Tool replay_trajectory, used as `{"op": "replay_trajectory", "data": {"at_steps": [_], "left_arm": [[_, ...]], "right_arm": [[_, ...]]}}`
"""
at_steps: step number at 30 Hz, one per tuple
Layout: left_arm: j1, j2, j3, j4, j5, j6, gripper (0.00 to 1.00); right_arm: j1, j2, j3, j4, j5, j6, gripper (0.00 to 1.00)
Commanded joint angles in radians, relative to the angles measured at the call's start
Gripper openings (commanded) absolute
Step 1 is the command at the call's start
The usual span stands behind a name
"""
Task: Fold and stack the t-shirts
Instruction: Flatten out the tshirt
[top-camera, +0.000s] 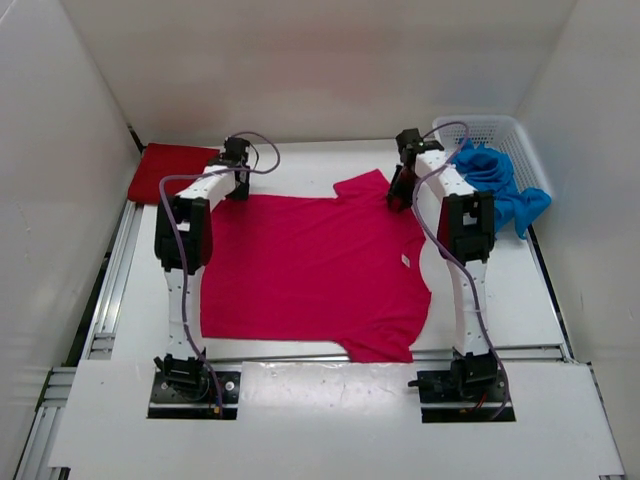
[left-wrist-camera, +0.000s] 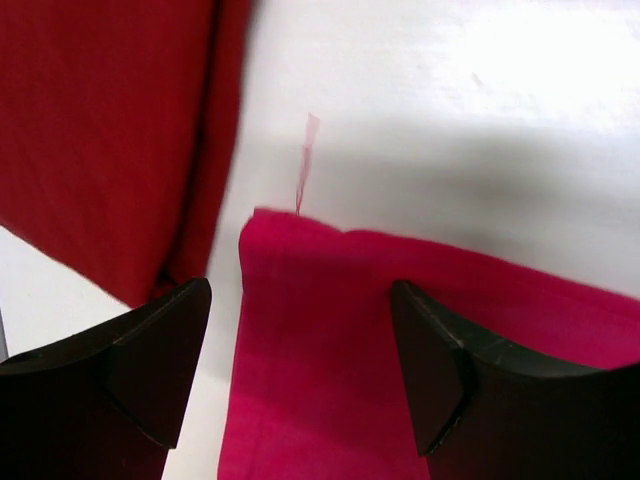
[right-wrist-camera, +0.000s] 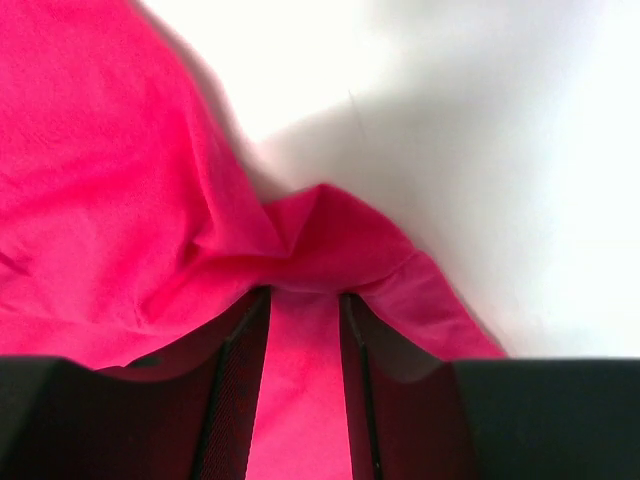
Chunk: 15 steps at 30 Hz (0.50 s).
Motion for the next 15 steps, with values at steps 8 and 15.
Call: {"op": "replay_trajectory", "data": {"at_steps": [8, 15], "left_arm": [[0.005, 0.195, 0.262, -0.030, -0.022, -0.002, 0.87], [0.005, 0.184, 0.344, -0.030, -0.048, -0.002, 0.97]], "right_arm": [[-0.073, 0.130, 0.229, 0.199, -0.203, 0.080, 0.47], [-0.083, 0.127, 0.297, 0.350, -0.272, 0.078, 0.57]]}}
